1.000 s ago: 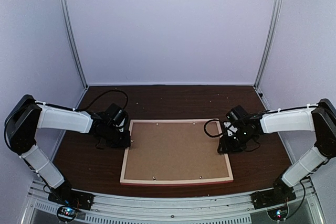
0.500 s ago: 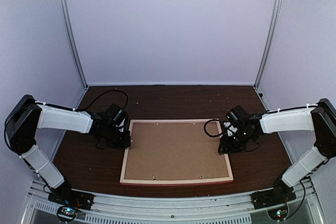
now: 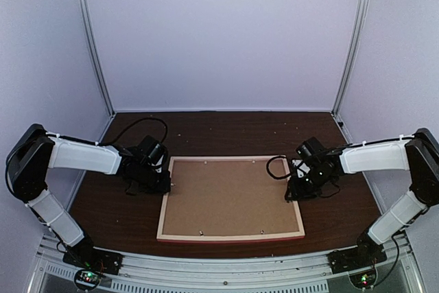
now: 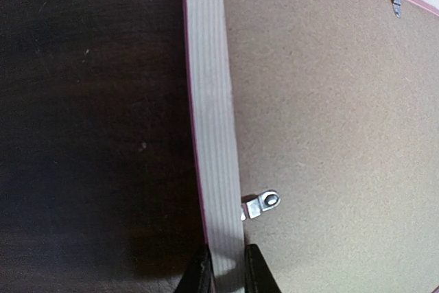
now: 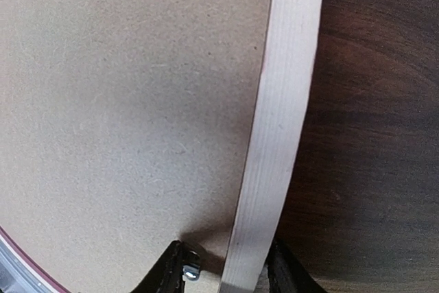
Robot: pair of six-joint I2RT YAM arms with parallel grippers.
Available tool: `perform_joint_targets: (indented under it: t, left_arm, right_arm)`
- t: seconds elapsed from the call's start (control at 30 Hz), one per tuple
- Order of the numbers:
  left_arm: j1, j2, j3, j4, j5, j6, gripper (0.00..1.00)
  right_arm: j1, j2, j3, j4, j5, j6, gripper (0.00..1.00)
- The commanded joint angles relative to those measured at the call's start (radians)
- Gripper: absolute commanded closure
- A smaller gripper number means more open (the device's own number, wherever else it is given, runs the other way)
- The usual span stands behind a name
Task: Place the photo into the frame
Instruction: Press the fastener onto the backboard.
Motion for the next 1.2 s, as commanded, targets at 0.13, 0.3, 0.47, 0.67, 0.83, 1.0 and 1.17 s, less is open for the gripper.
perform_joint_targets:
  t: [0.13,0.3,0.47,0.67,0.83,1.0,1.17]
  left_arm:
    - [-0.003,0.003,-0.012,-0.007,-0.028,0.039,0.98]
    - [-0.003,0.006,-0.009,-0.007,-0.029,0.038,0.98]
    - [-0.003,0.008,-0.006,-0.010,-0.029,0.039,0.98]
    - [-0.003,0.010,-0.002,-0.013,-0.028,0.040,0.98]
    - [-0.003,0.013,0.005,-0.018,-0.030,0.041,0.98]
    - [-0.003,0.015,0.014,-0.024,-0.029,0.043,0.98]
    - [-0.003,0.021,0.018,-0.025,-0.026,0.044,0.98]
  right_arm:
    - [-0.046,0.057,-0.038,-0.001,-0.054,-0.070,0.61]
    - [-0.059,0.067,-0.051,0.010,-0.093,-0.093,0.61]
    - [-0.071,0.067,-0.055,-0.002,-0.109,-0.115,0.62]
    - [-0.084,0.066,-0.049,-0.039,-0.117,-0.160,0.60]
    - [-0.087,0.068,-0.049,-0.045,-0.135,-0.158,0.58]
    - [-0.087,0.066,-0.045,-0.059,-0.141,-0.148,0.56]
    - [-0.089,0.052,-0.041,-0.080,-0.129,-0.142,0.55]
